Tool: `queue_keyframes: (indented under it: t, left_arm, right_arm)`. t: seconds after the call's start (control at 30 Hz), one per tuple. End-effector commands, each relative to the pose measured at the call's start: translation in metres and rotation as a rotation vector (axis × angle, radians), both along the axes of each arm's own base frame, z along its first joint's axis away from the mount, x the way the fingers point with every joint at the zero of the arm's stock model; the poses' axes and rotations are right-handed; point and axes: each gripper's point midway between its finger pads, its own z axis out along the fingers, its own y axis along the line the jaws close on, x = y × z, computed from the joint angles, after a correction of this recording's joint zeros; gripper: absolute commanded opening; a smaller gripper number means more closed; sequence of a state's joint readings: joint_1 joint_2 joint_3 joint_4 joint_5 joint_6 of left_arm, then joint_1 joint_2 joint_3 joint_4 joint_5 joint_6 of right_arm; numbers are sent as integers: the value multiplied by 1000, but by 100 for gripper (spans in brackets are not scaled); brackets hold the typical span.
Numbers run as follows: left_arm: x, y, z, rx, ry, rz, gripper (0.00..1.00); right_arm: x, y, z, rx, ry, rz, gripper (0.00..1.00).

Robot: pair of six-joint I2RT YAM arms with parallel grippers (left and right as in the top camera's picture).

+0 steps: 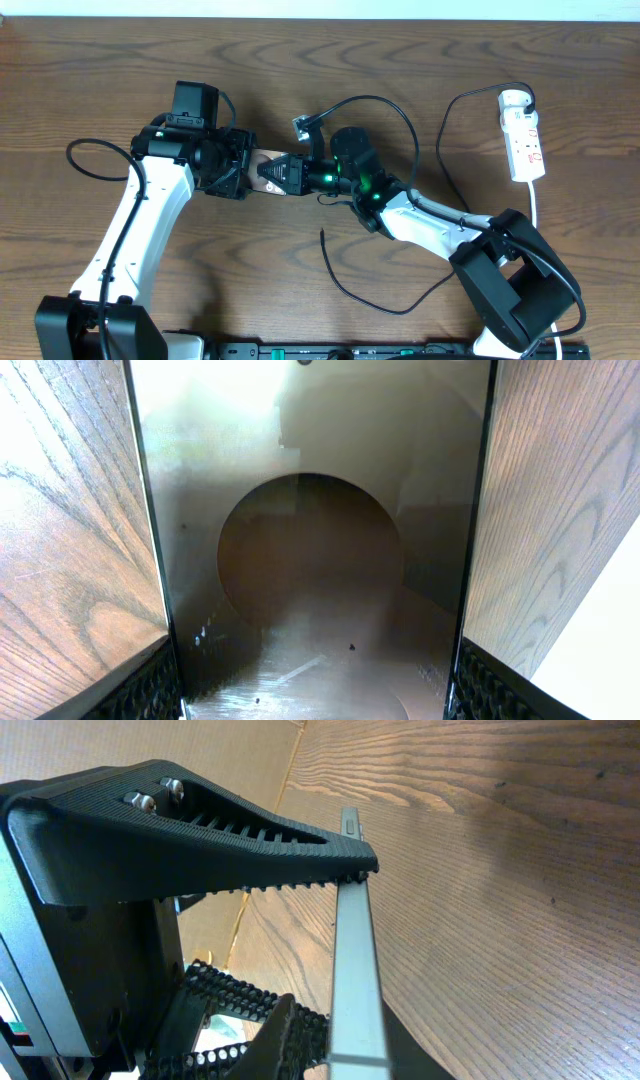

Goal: Plug charger to phone and switch on socket
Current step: 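Close the right gripper on the phone and release the left gripper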

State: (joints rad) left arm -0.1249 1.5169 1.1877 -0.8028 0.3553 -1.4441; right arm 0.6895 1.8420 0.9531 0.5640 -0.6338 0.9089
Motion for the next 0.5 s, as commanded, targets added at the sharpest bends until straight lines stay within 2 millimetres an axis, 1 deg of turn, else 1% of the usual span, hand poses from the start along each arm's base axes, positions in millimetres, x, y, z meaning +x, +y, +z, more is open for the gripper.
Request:
queue_keyframes:
  t: [0.0,0.03,0.1,0.13,0.17,0.4,0.43,0.47]
  left_arm:
    - [2,-1,4,3,-12,9,7]
    - [2,-1,4,3,-13,8,7]
    - [2,-1,4,3,-13,7,7]
    - [2,-2,4,3,-13,5,7]
    - [1,-2,4,3,-13,4,7]
    - [1,-3,4,4,-14,2,8]
    - [1,-2,4,6,-16,-3,38]
    - [2,-2,4,6,-16,-3,56]
  right_arm:
    - [-1,5,7,13,-26,16,13]
    - [-1,5,7,12,-26,16,12]
    - [0,5,7,12,-27,12,7]
    - [0,5,7,12,-27,12,3]
    - [0,5,7,12,-27,13,1]
    - [0,4,7,12,-27,12,1]
    - [1,4,7,12,-27,9,1]
    - [3,3,7,12,-27,6,1]
